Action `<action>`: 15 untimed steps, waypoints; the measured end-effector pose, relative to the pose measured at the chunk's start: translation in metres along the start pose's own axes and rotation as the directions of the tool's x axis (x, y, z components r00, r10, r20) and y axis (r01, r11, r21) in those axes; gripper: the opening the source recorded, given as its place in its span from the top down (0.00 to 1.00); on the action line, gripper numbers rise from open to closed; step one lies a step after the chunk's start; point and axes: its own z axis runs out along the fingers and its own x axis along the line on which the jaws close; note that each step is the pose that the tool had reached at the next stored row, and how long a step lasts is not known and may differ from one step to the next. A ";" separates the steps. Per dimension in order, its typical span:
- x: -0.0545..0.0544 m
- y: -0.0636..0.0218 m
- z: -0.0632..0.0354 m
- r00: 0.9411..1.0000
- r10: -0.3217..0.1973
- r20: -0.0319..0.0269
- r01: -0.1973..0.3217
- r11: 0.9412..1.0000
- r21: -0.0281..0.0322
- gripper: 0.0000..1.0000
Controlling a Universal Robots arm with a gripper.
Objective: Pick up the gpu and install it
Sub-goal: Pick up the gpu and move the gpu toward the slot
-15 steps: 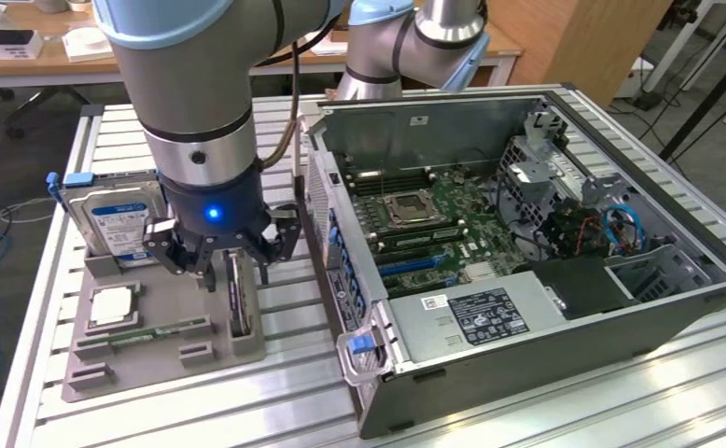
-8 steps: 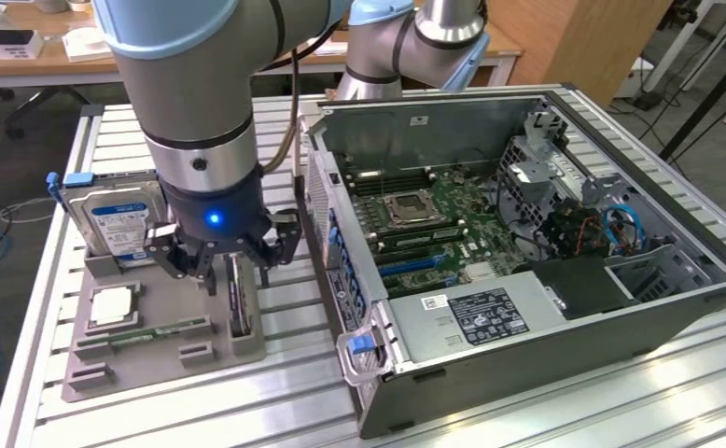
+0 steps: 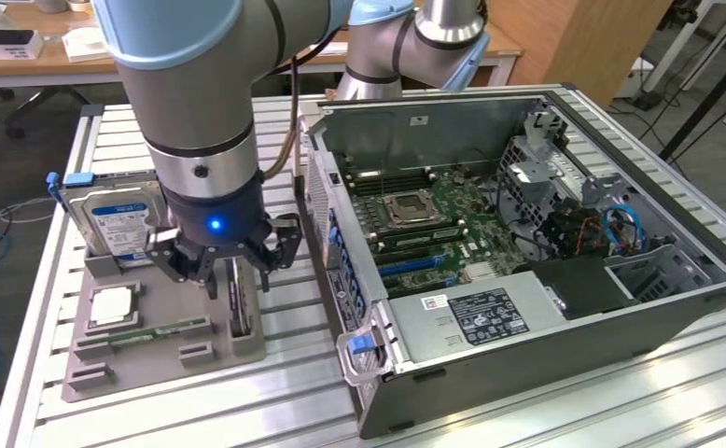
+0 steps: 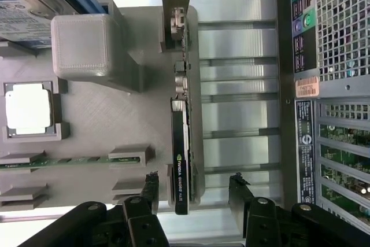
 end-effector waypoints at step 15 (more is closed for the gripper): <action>0.004 0.0166 0.0133 1.000 0.000 0.000 0.000 1.000 0.001 0.40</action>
